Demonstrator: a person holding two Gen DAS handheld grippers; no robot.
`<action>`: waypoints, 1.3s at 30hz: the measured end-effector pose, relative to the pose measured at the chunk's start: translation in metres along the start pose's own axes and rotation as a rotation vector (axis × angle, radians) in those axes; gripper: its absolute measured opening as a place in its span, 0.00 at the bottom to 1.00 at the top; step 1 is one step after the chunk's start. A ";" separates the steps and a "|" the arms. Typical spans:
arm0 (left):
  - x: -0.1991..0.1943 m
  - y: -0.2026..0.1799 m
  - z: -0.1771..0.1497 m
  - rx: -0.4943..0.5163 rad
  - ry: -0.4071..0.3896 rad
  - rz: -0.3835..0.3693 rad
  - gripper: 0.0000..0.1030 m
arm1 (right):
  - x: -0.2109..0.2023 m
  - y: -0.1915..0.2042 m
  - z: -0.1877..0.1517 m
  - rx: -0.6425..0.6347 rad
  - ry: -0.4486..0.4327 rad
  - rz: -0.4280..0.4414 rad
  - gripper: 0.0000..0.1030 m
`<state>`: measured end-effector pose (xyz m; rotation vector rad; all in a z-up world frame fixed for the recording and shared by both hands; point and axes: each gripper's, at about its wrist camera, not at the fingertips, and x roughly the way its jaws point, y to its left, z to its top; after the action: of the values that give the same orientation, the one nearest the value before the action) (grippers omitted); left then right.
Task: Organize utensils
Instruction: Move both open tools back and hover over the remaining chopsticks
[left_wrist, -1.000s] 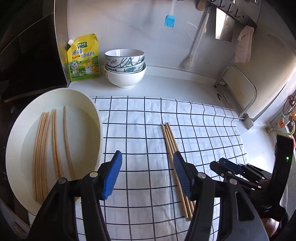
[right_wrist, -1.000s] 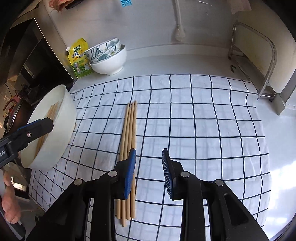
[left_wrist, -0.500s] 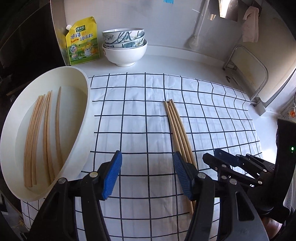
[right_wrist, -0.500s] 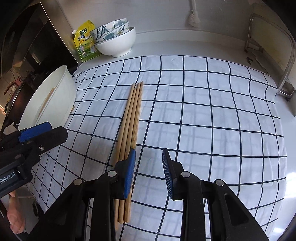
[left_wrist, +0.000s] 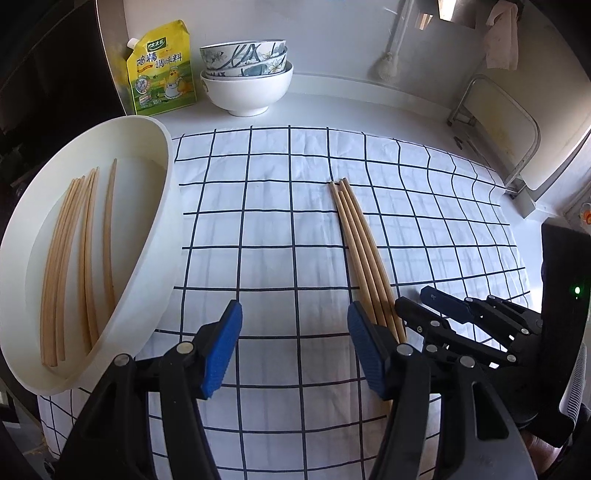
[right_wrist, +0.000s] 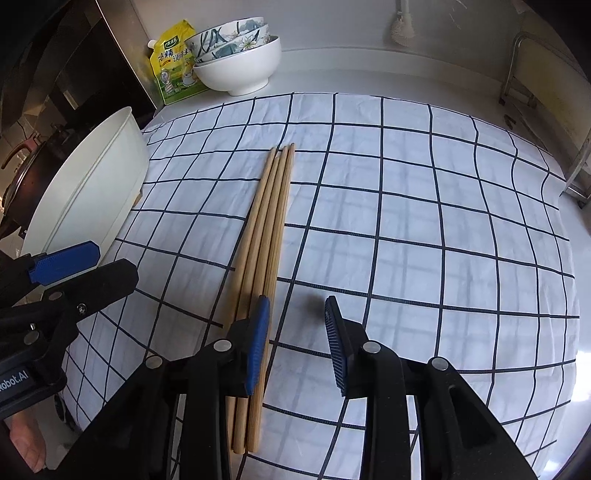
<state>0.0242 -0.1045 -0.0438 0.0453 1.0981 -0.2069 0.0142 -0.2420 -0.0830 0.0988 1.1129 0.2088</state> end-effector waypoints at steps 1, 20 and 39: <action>0.000 0.000 0.000 0.000 0.001 -0.001 0.57 | 0.000 0.000 0.000 0.000 0.000 0.001 0.29; 0.022 -0.011 -0.003 -0.006 0.049 -0.039 0.59 | -0.005 -0.020 -0.002 0.011 -0.025 -0.059 0.31; 0.023 0.001 -0.003 -0.059 0.060 0.004 0.59 | -0.002 0.000 -0.002 -0.029 -0.003 0.018 0.32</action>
<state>0.0316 -0.1068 -0.0653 0.0013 1.1633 -0.1700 0.0114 -0.2420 -0.0826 0.0829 1.1062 0.2411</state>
